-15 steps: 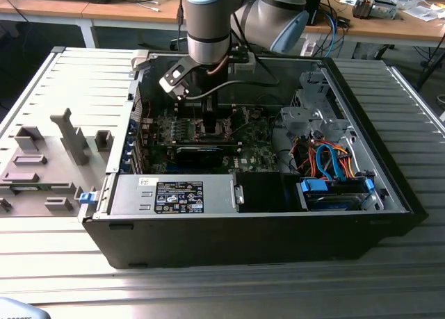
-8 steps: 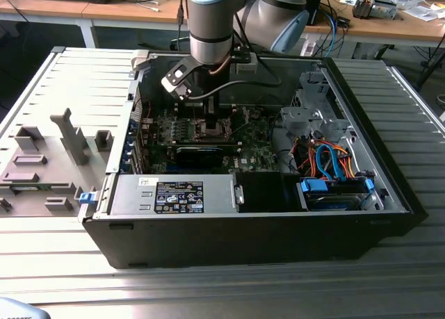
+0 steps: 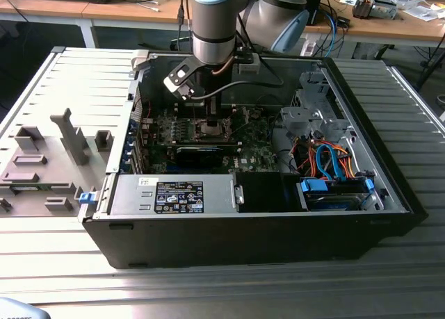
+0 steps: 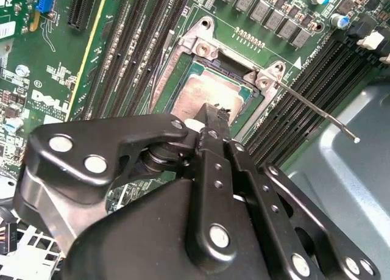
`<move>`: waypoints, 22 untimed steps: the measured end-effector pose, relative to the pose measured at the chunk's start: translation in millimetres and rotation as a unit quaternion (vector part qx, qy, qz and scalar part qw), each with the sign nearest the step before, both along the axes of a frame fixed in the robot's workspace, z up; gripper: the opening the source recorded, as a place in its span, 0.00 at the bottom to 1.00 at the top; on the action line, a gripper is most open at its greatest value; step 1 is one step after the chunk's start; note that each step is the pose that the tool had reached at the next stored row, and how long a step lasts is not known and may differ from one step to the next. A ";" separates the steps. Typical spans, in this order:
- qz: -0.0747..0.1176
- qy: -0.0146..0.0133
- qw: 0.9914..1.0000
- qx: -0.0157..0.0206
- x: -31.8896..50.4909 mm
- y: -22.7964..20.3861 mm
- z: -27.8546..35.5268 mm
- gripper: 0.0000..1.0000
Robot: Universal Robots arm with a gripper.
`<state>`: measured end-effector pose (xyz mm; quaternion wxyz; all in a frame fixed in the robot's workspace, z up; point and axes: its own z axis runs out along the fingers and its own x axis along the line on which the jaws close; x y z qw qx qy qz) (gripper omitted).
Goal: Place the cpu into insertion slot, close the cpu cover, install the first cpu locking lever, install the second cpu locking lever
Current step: 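Place the cpu into insertion slot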
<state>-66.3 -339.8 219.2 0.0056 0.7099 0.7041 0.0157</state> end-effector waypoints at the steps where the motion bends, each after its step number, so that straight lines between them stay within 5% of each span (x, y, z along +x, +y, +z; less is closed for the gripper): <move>1: 0.000 0.000 1.000 0.000 0.0 0.0 0.0 0.11; 22: 0.000 0.001 1.000 0.000 0.0 0.0 -11.3 0.11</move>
